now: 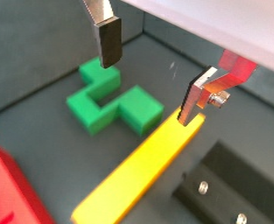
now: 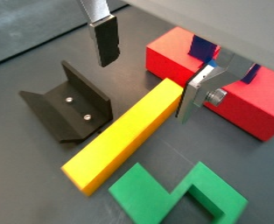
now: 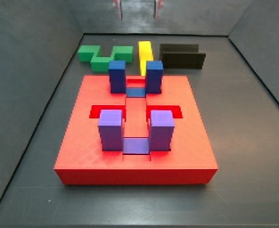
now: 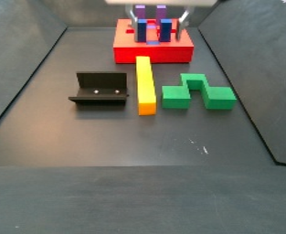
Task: Pick up the yellow object. Move up. Move to above the board. Insert the yellow object.
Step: Pick up the yellow object.
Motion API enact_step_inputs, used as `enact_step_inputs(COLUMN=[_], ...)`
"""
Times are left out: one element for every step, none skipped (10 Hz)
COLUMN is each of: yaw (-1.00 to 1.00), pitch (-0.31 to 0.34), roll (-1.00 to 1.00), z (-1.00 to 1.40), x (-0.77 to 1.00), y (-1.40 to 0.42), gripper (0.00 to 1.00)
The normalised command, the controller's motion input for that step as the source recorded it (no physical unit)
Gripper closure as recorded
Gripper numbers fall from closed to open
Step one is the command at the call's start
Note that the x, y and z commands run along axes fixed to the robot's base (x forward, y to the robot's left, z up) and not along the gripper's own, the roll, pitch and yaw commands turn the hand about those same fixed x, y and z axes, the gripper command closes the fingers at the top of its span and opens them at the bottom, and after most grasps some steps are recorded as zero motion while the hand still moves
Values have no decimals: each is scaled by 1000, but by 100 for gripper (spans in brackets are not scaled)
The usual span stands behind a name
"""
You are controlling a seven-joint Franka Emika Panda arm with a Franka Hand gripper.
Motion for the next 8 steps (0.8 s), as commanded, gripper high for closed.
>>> enact_step_inputs(yaw=[9, 23, 26, 0, 0, 0, 0, 0], pitch=[-93, -84, -76, -30, 0, -1, 0, 0], roll=[137, 134, 123, 97, 134, 113, 109, 89], z=[-797, -769, -700, -494, -429, -486, -460, -383], x=[117, 86, 11, 157, 234, 71, 0, -83], y=[-317, -294, -369, -254, -69, 0, 0, -9], gripper=[0, 0, 0, 0, 0, 0, 0, 0])
